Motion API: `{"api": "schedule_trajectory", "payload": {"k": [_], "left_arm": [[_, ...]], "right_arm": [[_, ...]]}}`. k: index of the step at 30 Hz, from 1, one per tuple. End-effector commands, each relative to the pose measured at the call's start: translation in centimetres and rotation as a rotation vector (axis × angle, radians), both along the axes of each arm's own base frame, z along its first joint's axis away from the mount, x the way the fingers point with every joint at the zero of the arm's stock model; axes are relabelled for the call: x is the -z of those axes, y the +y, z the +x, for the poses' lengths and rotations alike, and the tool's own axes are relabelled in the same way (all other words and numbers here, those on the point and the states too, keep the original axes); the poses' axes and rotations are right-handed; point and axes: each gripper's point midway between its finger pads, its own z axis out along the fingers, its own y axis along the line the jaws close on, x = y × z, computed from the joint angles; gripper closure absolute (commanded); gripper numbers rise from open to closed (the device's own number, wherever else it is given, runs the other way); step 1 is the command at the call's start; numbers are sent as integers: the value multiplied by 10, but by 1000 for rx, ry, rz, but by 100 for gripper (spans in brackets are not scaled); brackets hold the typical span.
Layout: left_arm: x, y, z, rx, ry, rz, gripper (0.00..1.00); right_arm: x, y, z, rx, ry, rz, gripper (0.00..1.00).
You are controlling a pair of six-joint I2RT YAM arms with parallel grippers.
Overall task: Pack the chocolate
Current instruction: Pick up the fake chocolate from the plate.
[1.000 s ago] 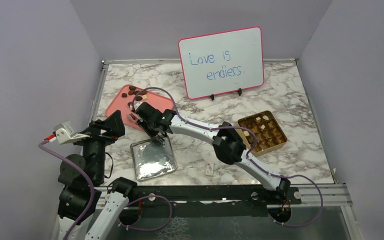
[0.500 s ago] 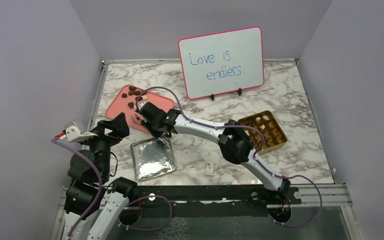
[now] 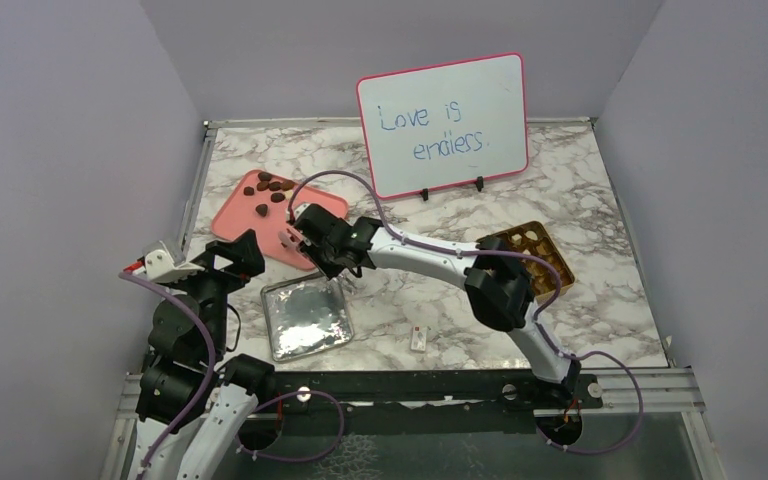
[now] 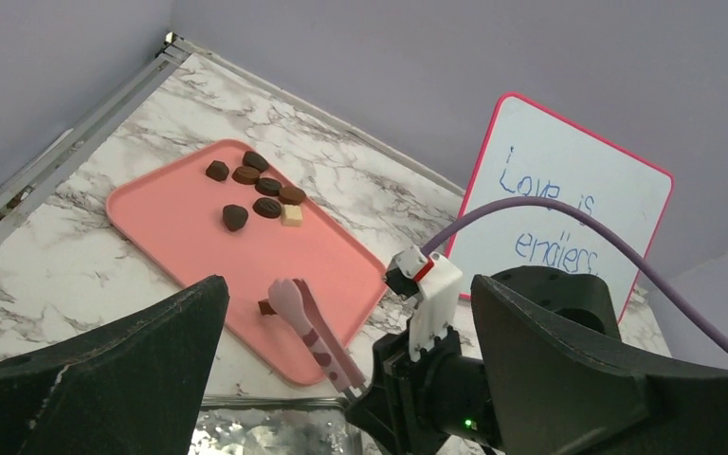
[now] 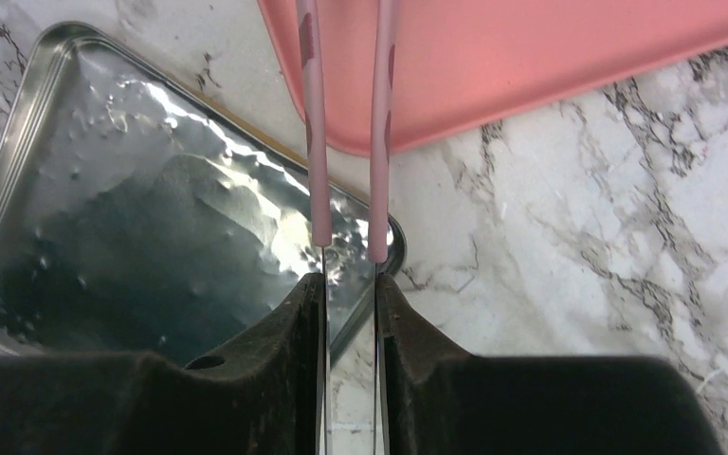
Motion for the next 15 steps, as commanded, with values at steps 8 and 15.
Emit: {"api": "schedule_trajectory", "payload": {"k": [8, 15], "left_arm": [[2, -1, 0, 6, -5, 13, 1], [15, -14, 9, 65, 46, 29, 1]], "right_arm": [[-60, -54, -8, 122, -51, 13, 74], [-82, -100, -24, 228, -48, 21, 74]]}}
